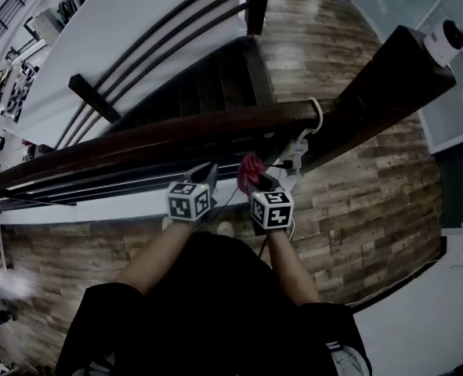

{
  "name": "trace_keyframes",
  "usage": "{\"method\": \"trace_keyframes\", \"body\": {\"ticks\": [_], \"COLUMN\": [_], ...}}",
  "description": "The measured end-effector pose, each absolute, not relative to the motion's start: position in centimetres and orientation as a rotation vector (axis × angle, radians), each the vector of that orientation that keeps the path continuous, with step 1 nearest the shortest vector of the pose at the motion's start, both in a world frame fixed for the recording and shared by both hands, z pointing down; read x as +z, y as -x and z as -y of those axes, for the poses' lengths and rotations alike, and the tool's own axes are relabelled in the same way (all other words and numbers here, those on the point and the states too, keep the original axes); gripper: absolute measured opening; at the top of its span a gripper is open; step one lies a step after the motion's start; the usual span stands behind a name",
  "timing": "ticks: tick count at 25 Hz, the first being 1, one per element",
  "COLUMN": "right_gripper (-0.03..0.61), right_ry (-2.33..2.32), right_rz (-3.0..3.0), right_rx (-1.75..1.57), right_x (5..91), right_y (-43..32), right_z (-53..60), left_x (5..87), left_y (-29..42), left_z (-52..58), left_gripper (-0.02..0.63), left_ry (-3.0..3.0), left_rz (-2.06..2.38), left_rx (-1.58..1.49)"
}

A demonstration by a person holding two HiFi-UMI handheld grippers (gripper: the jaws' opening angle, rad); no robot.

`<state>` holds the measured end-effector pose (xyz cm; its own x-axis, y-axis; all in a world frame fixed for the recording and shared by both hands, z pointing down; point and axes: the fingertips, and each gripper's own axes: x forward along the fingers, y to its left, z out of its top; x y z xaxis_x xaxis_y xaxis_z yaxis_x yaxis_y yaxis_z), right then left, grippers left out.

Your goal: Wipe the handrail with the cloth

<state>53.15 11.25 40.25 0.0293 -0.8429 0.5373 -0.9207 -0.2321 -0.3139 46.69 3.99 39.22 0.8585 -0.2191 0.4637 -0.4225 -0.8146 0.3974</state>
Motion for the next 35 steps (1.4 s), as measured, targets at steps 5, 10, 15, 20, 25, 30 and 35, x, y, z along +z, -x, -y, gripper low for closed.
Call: {"method": "trace_keyframes", "body": {"ticks": [5, 10, 15, 20, 25, 30, 35], "right_gripper": [0.049, 0.049, 0.049, 0.049, 0.049, 0.049, 0.049], "right_ry": [-1.956, -1.693, -1.444, -1.226, -1.119, -1.032, -0.946], "right_rz": [2.062, 2.342, 2.498, 2.598, 2.65, 2.671, 2.742], "right_rx": [0.686, 0.48, 0.384, 0.259, 0.197, 0.134, 0.08], "right_x": [37.7, 34.9, 33.7, 32.4, 31.0, 30.5, 29.5], "right_y": [-48.8, -41.9, -34.4, -25.8, -15.5, -4.1, 5.8], "right_z": [-8.4, -4.7, -1.9, 1.3, 4.5, 8.6, 12.4], "left_x": [37.6, 34.6, 33.1, 32.4, 32.5, 32.2, 31.6], "left_y": [-41.2, -34.0, -22.6, -11.6, -1.8, 9.6, 19.1], "left_z": [-1.8, 0.1, 2.8, 5.1, 7.4, 10.5, 12.4], "left_gripper": [-0.002, -0.002, -0.002, -0.002, -0.002, -0.002, -0.002], "left_ry": [-2.564, -2.634, -2.526, -2.413, -2.38, -2.345, -2.312], "left_rz": [0.659, 0.834, 1.133, 1.38, 1.473, 1.571, 1.707], "left_rx": [0.427, 0.325, 0.223, 0.1, 0.055, 0.014, 0.038]}}
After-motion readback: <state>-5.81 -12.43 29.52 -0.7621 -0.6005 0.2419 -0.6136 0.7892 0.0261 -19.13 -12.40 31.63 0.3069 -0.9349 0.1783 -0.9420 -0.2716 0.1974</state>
